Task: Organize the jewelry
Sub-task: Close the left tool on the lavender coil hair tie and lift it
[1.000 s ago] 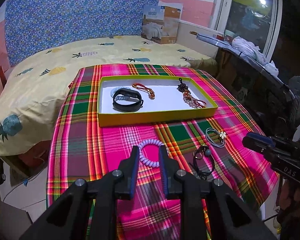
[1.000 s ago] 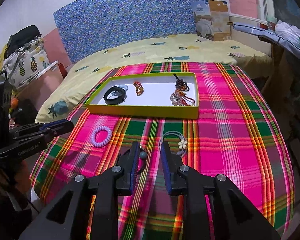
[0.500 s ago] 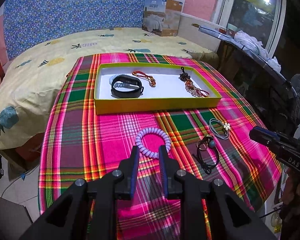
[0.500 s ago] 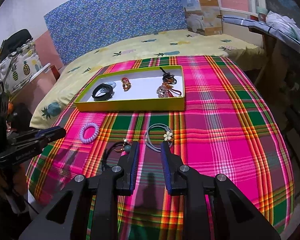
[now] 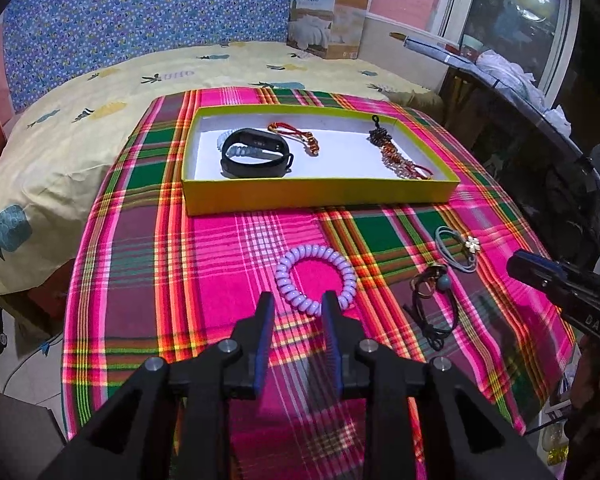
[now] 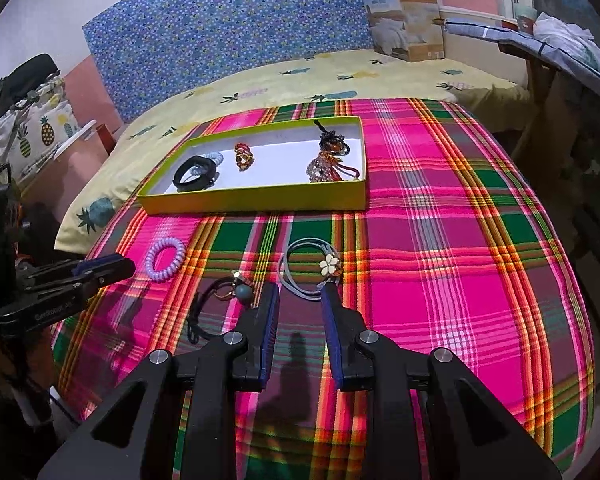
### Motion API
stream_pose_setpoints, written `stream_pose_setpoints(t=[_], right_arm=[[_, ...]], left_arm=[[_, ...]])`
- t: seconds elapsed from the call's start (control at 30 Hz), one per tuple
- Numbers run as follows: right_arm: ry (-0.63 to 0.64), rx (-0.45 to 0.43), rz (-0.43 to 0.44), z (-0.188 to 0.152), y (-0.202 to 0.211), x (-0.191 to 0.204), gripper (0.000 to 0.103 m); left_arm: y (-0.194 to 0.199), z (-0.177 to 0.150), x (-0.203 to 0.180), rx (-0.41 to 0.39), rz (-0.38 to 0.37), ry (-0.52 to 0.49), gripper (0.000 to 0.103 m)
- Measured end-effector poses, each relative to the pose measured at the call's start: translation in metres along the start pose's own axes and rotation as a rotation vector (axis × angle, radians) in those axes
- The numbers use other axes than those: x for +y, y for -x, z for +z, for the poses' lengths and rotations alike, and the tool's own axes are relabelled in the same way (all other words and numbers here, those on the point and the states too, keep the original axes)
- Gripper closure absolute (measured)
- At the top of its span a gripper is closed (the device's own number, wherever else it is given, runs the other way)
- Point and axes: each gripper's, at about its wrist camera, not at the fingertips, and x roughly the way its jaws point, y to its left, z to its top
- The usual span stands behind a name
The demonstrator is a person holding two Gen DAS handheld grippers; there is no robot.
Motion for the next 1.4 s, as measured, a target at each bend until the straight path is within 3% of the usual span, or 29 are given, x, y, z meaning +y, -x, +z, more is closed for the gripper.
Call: stream_pose_setpoints(t=[0.67, 1.1, 1.2, 1.27, 1.4], right_arm=[[0.103, 0.065, 0.094, 0.005, -0.040, 0.031, 0.081], [0.072, 0.101, 0.139, 0.009, -0.064, 0.032, 0.081], [0.062, 0.096, 0.141, 0.009, -0.064, 0.030, 0.089], [0.060, 0.092, 0.142, 0.009, -0.062, 0.029, 0.090], [0.055, 0.074, 0.144, 0.011, -0.058, 0.027, 0.092]], left_arm=[[-0.026, 0.008, -0.001, 0.023, 0.027, -0.029, 0.078], [-0.030, 0.010, -0.005, 0.015, 0.044, -0.059, 0.078], [-0.030, 0.010, -0.005, 0.015, 0.043, -0.060, 0.078], [-0.030, 0.010, -0.005, 0.014, 0.045, -0.059, 0.078], [-0.031, 0.011, -0.005, 0.014, 0.053, -0.055, 0.090]])
